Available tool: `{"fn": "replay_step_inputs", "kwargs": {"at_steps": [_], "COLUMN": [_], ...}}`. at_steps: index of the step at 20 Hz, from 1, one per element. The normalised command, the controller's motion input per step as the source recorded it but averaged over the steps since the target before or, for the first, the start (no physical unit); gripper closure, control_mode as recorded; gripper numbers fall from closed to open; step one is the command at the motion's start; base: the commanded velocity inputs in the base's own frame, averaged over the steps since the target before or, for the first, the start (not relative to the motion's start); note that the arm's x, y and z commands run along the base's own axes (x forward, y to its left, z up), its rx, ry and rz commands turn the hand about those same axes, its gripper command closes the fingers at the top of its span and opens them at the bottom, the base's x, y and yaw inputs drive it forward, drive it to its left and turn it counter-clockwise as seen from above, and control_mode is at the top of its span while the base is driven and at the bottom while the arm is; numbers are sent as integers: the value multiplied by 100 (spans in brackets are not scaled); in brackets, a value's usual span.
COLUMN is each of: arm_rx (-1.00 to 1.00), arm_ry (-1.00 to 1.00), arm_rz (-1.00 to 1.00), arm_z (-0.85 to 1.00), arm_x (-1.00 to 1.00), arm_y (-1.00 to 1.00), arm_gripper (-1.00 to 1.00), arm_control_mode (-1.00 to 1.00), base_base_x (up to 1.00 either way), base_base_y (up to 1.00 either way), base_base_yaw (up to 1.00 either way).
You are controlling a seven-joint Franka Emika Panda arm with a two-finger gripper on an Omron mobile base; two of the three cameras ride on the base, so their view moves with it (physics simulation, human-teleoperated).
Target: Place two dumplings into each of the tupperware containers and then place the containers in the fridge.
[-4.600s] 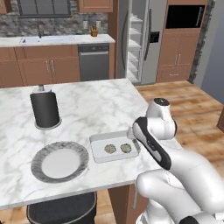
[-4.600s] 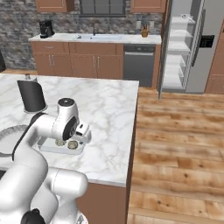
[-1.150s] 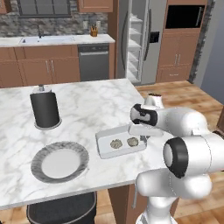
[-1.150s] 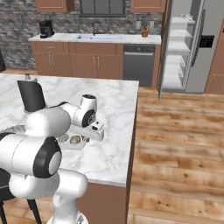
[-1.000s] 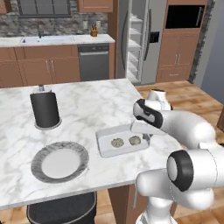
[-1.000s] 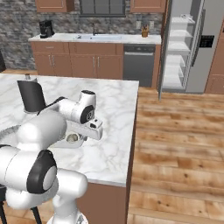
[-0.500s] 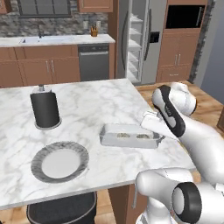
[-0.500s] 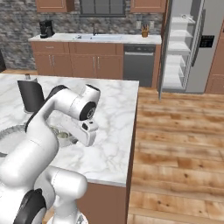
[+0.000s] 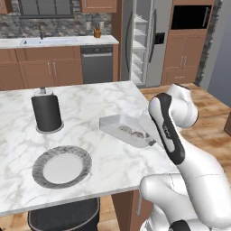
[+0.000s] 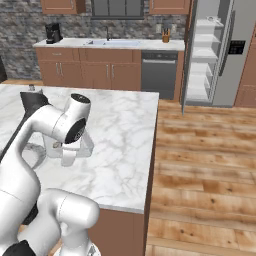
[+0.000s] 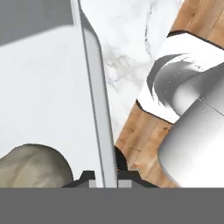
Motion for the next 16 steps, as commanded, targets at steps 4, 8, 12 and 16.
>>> {"fn": "replay_step_inputs", "kwargs": {"at_steps": [4,8,12,16], "arm_rx": [-14,-3,-3,-6], "arm_ry": [9,14,15,-1], "arm_rz": [-55,-40,-30,4], "arm_z": [9,10,11,1], "arm_x": [-14,-33,-6,0], "arm_y": [37,0,0,0], "arm_gripper": [100,100,100,100], "arm_control_mode": [-100,-100,-100,-100], "base_base_x": [0,0,0,0], "base_base_y": [0,0,0,0], "base_base_yaw": [0,0,0,0]}}
